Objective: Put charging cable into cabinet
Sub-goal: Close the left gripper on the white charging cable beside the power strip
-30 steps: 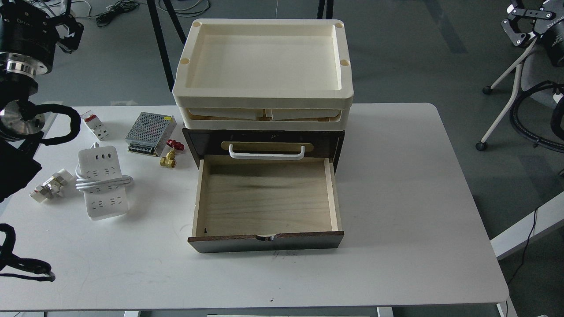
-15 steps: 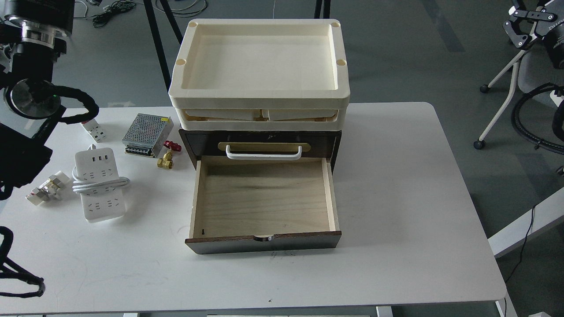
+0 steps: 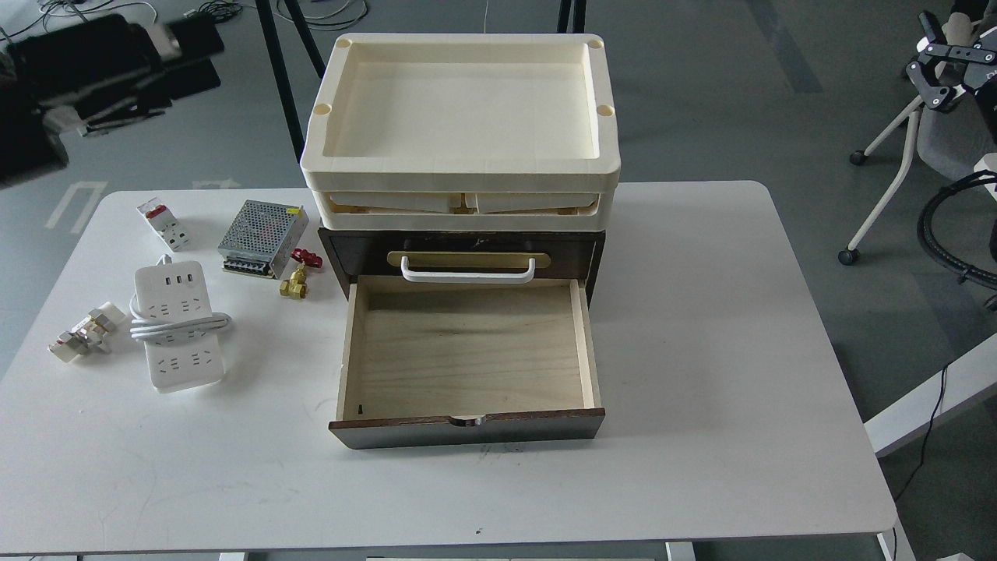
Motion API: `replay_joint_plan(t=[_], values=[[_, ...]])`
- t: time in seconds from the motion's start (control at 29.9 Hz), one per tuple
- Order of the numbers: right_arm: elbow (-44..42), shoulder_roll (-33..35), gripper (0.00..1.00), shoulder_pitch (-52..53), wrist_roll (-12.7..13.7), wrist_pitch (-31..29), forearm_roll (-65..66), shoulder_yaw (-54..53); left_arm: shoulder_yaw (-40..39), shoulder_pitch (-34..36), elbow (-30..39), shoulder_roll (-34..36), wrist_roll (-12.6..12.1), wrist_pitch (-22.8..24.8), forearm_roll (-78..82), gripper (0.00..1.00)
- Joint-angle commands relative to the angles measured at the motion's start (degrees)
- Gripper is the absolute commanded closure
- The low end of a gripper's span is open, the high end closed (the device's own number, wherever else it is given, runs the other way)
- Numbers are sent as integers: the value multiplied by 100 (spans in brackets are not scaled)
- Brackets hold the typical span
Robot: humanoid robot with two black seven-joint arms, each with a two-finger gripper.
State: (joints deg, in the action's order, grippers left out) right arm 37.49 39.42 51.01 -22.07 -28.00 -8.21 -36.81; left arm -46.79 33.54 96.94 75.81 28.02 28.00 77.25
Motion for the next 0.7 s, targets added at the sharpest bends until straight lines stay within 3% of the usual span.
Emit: replay_joint_plan(t=[0.0,0.1,0.23,0.37,0.67], values=[[4,65,0,-3,1,0,4,-2,818,-102,124,172,-2,0,2097,0],[-5,127,0,-30,1,0,4,-2,1277,-120,-340,-56,-2,-58,3433,1],[-14,136,0,-135,1,0,-5,-11,1392,-67,-1508,-723,-2,-137,4775,2],[-5,136,0,-197,1,0,4,-11,1401,73,-2415,-1146,-2,-321,4775,2],[-67,232,0,-320,1,0,-5,-72,1445,206,-3206,-2113,-2,-339,4775,3]])
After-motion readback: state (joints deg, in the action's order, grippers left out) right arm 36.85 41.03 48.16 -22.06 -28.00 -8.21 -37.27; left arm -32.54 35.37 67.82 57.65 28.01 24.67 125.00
